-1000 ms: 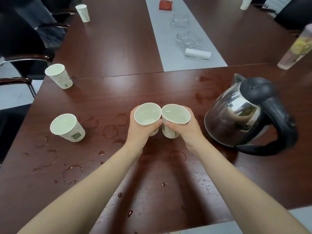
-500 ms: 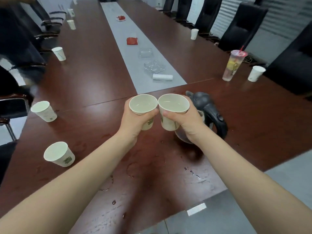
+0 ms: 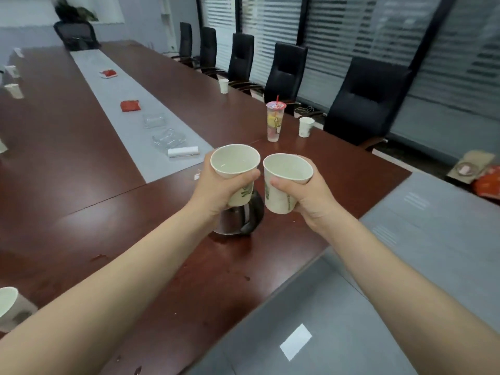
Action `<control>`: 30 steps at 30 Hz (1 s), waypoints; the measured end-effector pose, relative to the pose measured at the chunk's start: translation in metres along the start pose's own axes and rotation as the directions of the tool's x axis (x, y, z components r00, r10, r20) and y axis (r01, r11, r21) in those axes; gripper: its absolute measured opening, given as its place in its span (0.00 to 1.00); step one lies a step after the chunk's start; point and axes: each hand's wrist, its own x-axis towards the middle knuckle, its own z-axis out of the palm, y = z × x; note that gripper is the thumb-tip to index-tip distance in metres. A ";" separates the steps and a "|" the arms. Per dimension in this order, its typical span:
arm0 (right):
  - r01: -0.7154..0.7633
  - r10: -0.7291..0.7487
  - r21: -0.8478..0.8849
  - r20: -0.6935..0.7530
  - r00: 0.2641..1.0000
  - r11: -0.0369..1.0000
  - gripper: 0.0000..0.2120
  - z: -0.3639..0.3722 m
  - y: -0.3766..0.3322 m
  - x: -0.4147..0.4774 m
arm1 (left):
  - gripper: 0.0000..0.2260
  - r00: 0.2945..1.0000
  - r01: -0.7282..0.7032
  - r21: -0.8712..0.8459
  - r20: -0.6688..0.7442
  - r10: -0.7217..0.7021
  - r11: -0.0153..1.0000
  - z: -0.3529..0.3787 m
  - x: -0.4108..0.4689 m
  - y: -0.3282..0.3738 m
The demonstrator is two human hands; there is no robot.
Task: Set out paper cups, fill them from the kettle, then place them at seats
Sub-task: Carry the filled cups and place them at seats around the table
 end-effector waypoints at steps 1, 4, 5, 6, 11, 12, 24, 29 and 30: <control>-0.013 0.013 0.001 -0.024 1.000 1.000 0.37 -0.016 -0.001 -0.006 | 0.42 1.000 0.013 0.002 0.017 -0.013 1.000 0.016 -0.002 -0.002; -0.046 0.045 -0.009 -0.084 0.995 0.999 0.35 -0.068 -0.005 -0.026 | 0.43 0.997 0.067 0.010 0.044 -0.067 0.998 0.067 -0.011 -0.008; -0.047 0.045 -0.017 -0.108 0.993 0.999 0.31 -0.086 -0.006 -0.034 | 0.42 0.995 0.082 0.010 0.053 -0.083 0.997 0.084 -0.017 -0.010; -0.049 0.046 -0.022 -0.135 0.990 0.999 0.27 -0.104 -0.007 -0.042 | 0.42 0.994 0.092 0.015 0.065 -0.093 0.996 0.102 -0.021 -0.013; -0.062 0.055 -0.031 -0.196 0.979 0.998 0.20 -0.186 -0.013 -0.076 | 0.43 0.986 0.144 -0.014 0.090 -0.142 0.989 0.181 -0.039 -0.035; -0.071 0.063 -0.029 -0.212 0.975 0.997 0.19 -0.204 -0.015 -0.083 | 0.42 0.983 0.149 -0.016 0.107 -0.146 0.989 0.199 -0.041 -0.040; -0.126 0.105 -0.008 -0.498 0.861 0.992 0.21 -0.373 -0.036 -0.122 | 0.34 0.894 0.130 0.028 0.430 -0.130 0.991 0.386 -0.022 -0.066; -0.128 0.106 0.002 -0.572 0.813 0.992 0.23 -0.440 -0.034 -0.109 | 0.38 0.868 0.126 0.034 0.481 -0.126 0.991 0.462 0.011 -0.087; -0.127 0.108 0.007 -0.581 0.807 0.992 0.22 -0.452 -0.033 -0.104 | 0.38 0.859 0.132 0.034 0.495 -0.131 0.991 0.476 0.019 -0.093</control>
